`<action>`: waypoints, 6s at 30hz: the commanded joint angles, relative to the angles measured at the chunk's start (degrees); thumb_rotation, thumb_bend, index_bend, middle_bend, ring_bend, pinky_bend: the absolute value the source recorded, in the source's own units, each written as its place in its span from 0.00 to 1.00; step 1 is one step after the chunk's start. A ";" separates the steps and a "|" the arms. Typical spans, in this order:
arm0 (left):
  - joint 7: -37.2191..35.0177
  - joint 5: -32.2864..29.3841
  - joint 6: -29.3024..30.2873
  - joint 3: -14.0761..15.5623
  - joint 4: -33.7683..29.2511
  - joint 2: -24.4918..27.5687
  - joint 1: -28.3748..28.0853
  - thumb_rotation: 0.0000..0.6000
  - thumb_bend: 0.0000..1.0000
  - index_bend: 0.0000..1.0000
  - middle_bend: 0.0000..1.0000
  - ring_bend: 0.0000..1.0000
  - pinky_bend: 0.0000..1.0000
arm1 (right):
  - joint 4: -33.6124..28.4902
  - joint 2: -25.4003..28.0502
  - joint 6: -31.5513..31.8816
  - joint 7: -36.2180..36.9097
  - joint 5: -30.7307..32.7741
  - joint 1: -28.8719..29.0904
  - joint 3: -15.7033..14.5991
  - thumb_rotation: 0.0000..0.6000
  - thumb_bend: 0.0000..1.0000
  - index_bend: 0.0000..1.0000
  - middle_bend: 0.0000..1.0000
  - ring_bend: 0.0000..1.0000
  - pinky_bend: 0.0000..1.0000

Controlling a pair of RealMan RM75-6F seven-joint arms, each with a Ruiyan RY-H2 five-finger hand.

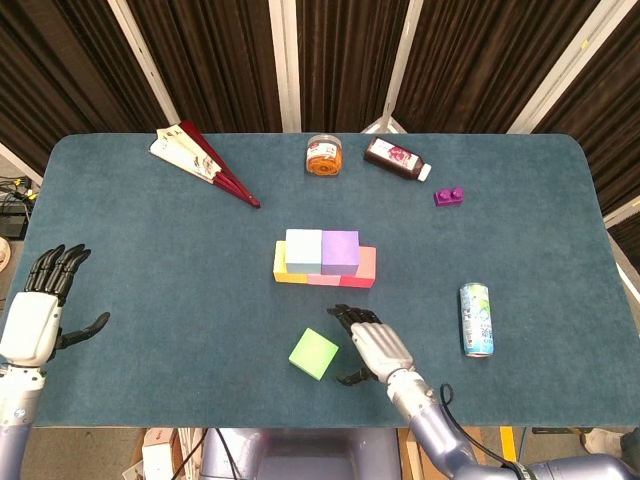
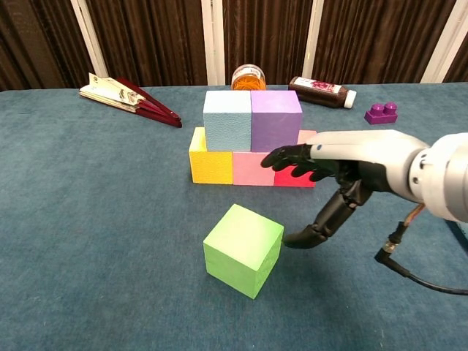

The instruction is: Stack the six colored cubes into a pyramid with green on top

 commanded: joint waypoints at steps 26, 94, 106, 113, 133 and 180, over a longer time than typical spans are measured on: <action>1.62 -0.43 1.25 -2.78 1.68 -3.27 1.08 1.00 0.27 0.11 0.06 0.00 0.00 | 16.88 11.17 -30.85 14.86 -27.39 7.01 -3.91 1.00 0.27 0.09 0.07 0.00 0.00; 6.93 -2.04 3.12 -5.96 0.89 -6.21 3.35 1.00 0.28 0.12 0.08 0.00 0.00 | 36.63 1.03 -27.03 36.91 -60.97 14.02 -11.79 1.00 0.27 0.21 0.18 0.01 0.00; 6.91 -2.51 2.58 -6.27 1.10 -6.44 3.26 1.00 0.28 0.13 0.09 0.00 0.00 | 37.70 -0.29 -26.59 34.55 -58.60 14.35 -11.59 1.00 0.27 0.31 0.27 0.07 0.00; 6.54 -2.49 2.30 -6.25 1.02 -6.60 3.20 1.00 0.28 0.14 0.09 0.00 0.00 | 37.35 -0.26 -25.23 33.87 -57.63 13.79 -11.65 1.00 0.27 0.38 0.35 0.14 0.00; 22.01 -3.17 1.62 -5.20 1.18 -4.99 3.82 1.00 0.28 0.14 0.08 0.00 0.00 | 22.15 14.71 -25.90 27.29 -46.88 12.02 -11.18 1.00 0.31 0.44 0.39 0.18 0.00; 39.13 -20.43 -5.49 -7.60 -6.97 -1.18 3.65 1.00 0.31 0.16 0.09 0.00 0.00 | 9.39 36.05 -8.52 -1.83 42.33 50.95 -10.36 1.00 0.35 0.46 0.39 0.21 0.00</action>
